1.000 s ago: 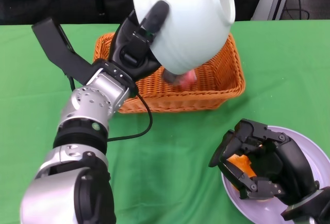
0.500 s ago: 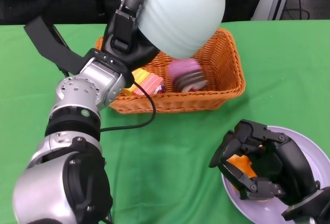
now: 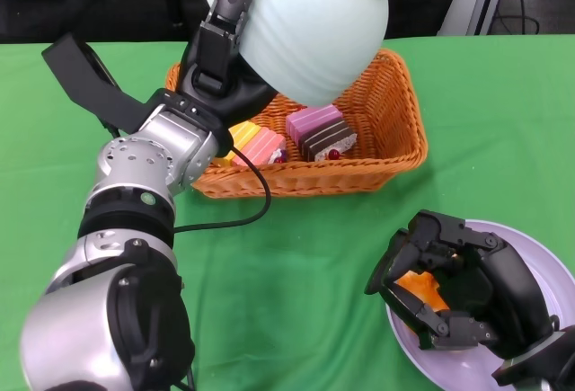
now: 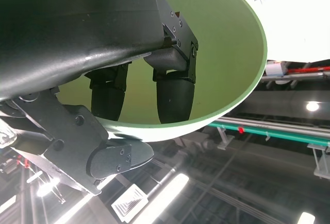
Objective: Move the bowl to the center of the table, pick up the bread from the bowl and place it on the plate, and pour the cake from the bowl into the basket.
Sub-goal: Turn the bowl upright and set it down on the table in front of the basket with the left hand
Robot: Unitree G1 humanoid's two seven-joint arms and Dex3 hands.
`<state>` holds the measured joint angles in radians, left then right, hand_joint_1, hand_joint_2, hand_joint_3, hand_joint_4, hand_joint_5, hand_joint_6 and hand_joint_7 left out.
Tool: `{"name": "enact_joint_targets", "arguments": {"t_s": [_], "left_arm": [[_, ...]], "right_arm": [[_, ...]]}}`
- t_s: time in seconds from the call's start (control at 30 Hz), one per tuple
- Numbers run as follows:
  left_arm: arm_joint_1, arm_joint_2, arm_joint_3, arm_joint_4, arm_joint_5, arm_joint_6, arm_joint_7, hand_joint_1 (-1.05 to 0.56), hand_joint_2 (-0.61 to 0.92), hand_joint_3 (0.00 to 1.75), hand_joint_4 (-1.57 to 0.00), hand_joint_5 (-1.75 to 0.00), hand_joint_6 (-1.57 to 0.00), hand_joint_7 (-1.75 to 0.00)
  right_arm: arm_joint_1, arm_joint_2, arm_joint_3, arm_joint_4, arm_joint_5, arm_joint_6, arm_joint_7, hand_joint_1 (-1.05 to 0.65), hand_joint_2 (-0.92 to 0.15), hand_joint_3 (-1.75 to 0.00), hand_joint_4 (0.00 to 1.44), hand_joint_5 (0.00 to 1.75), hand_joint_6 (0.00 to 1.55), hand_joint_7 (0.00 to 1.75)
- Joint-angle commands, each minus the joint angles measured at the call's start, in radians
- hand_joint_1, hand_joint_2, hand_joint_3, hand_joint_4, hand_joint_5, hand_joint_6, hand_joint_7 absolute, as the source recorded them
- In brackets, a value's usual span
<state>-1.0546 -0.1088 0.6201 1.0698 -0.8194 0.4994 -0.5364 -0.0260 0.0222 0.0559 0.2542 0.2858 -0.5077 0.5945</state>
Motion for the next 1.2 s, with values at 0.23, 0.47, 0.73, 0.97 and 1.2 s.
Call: {"name": "enact_joint_targets", "arguments": {"t_s": [0.23, 0.47, 0.73, 0.97, 1.2], "left_arm": [[0.026, 0.006, -0.107, -0.113, 0.097, -0.112, -0.052, -0.12, 0.68, 0.96, -0.64, -1.75, -0.61, -1.75], [0.092, 0.011, -0.222, -0.192, 0.212, -0.302, -0.139, -0.13, 0.76, 0.97, -0.7, -1.75, -0.65, -1.74], [0.155, 0.06, -0.321, -0.209, 0.361, -0.552, -0.204, -0.12, 0.52, 1.24, -0.8, -1.65, -0.8, -1.52], [0.22, 0.101, -0.365, -0.227, 0.46, -0.747, -0.185, -0.07, 0.53, 1.21, -0.8, -1.64, -0.77, -1.52], [0.265, 0.131, -0.39, -0.209, 0.547, -0.979, -0.119, -0.08, 0.54, 1.18, -0.83, -1.61, -0.79, -1.49]], "right_arm": [[0.01, -0.011, -0.008, -0.015, 0.019, 0.006, -0.003, -0.12, -0.54, -0.87, 0.81, 1.43, 0.77, 1.22], [0.011, -0.013, -0.009, -0.019, 0.013, 0.006, -0.008, -0.12, -0.53, -0.88, 0.8, 1.44, 0.76, 1.23], [0.007, -0.017, -0.01, -0.016, 0.02, 0.003, 0.003, -0.1, -0.54, -0.91, 0.8, 1.45, 0.75, 1.24], [0.002, -0.013, -0.014, -0.01, 0.03, -0.017, 0.009, -0.08, -0.51, -0.99, 0.78, 1.46, 0.72, 1.27], [0.014, -0.02, -0.009, -0.052, -0.004, 0.007, -0.035, -0.09, -0.56, -0.95, 0.76, 1.48, 0.7, 1.29]]}}
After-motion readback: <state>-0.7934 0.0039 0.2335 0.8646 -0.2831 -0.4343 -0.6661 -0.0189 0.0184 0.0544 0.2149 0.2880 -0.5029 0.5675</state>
